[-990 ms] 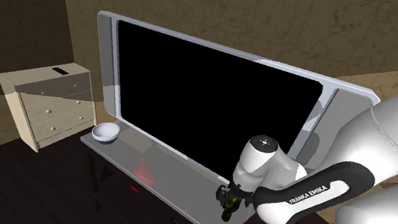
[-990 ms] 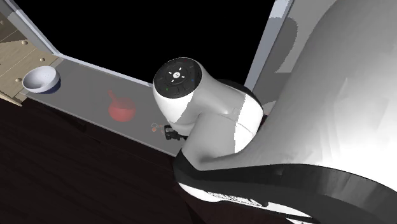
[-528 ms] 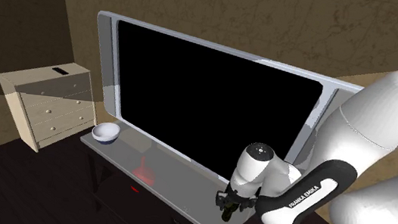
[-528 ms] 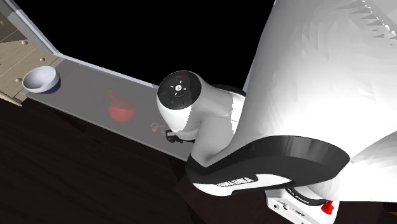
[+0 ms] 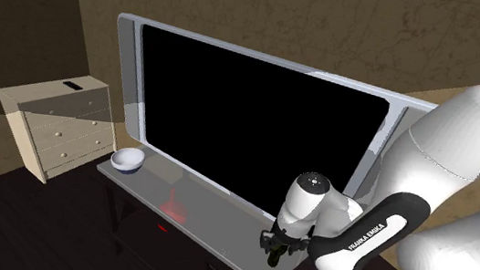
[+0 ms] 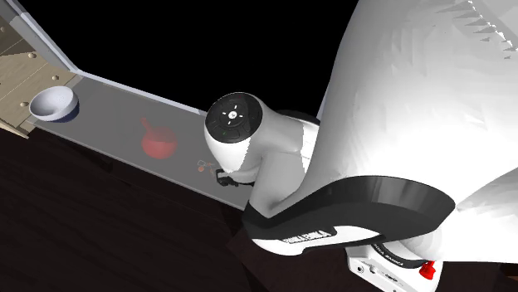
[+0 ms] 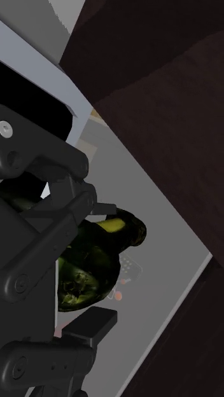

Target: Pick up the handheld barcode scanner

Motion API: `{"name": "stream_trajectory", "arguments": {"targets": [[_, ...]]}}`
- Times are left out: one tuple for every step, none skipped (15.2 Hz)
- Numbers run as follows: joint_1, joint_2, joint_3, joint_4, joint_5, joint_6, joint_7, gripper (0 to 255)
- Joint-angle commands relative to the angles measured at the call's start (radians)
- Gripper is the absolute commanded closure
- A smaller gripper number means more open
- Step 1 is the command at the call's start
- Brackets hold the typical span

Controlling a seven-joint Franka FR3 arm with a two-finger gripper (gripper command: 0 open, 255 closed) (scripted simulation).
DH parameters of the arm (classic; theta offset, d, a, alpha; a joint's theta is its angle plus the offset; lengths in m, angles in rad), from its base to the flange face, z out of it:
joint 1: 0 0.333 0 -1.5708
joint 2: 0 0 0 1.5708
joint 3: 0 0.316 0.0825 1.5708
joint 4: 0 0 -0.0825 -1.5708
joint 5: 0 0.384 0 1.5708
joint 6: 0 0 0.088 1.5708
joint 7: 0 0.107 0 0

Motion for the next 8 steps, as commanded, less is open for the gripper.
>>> {"name": "stream_trajectory", "arguments": {"targets": [[-0.002, 0.001, 0.001, -0.002, -0.001, -0.002, 0.002, 255], [0.079, -0.023, -0.062, -0.004, 0.058, -0.025, -0.040, 255], [0.145, -0.046, -0.114, -0.005, 0.104, -0.049, -0.074, 255], [0.197, -0.070, -0.155, -0.005, 0.144, -0.074, -0.103, 255], [0.239, -0.095, -0.189, -0.005, 0.177, -0.098, -0.128, 255], [0.275, -0.119, -0.217, -0.005, 0.205, -0.124, -0.149, 255], [0.305, -0.143, -0.242, -0.004, 0.227, -0.149, -0.167, 255], [0.331, -0.167, -0.263, -0.003, 0.247, -0.174, -0.182, 255]]}}
